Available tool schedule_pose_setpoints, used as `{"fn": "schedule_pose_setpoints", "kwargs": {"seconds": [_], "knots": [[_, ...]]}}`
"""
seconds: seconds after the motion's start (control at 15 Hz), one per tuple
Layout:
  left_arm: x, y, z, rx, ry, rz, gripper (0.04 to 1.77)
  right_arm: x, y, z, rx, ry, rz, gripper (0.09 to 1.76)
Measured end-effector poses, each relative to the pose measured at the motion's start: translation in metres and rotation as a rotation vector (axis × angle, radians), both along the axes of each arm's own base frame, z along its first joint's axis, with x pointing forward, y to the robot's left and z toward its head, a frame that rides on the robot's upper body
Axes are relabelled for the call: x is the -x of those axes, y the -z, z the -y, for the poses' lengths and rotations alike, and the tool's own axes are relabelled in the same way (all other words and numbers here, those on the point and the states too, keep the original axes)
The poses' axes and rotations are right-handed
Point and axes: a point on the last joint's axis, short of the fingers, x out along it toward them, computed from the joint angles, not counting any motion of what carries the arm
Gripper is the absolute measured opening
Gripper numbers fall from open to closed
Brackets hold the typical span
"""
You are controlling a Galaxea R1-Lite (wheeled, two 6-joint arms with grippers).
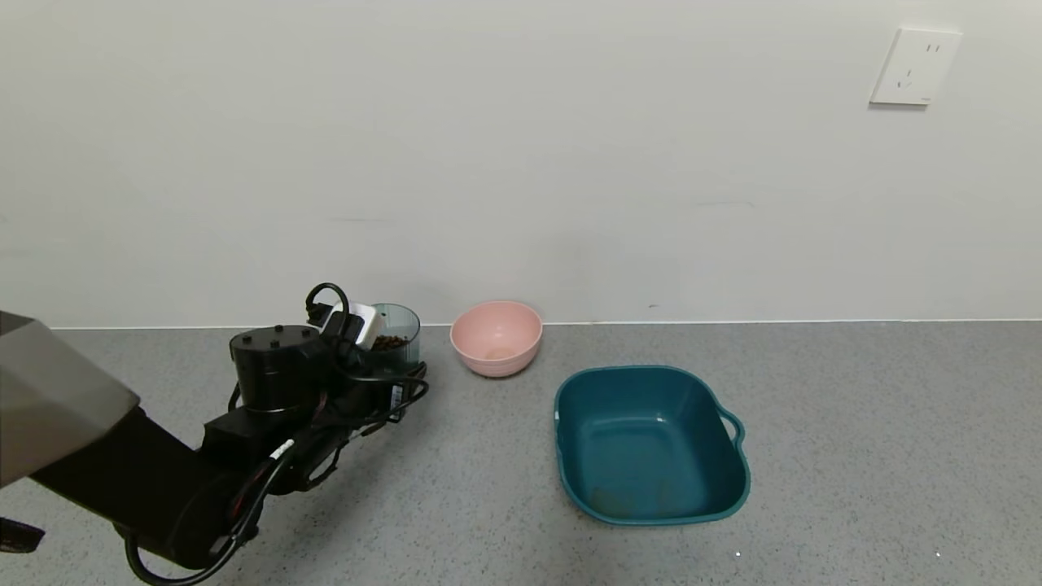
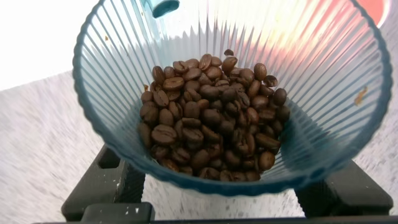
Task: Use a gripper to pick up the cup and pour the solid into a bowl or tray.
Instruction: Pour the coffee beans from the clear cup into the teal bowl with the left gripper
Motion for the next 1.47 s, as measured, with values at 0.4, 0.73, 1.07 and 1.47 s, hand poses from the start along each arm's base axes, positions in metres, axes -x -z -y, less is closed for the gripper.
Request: {"fn": "schedule_pose_setpoints", "kwargs": {"seconds": [0.4,0.73,1.07,1.47], "knots": [[0.001,-0.034,0.038,-0.128,0.064,0.020,1.30,0.000,0.000,0.000,0.000,0.000,0.000,1.71],[0.009,-0.043,0.070,-0.266,0.135,0.018,1.30,0.000,0.000,0.000,0.000,0.000,0.000,1.71],[0.017,-0.054,0.098,-0.412,0.180,0.030,1.30,0.000,0.000,0.000,0.000,0.001,0.000,1.71],[0.024,-0.056,0.127,-0.578,0.189,0.025,1.30,0.000,0.000,0.000,0.000,0.000,0.000,1.71]]}}
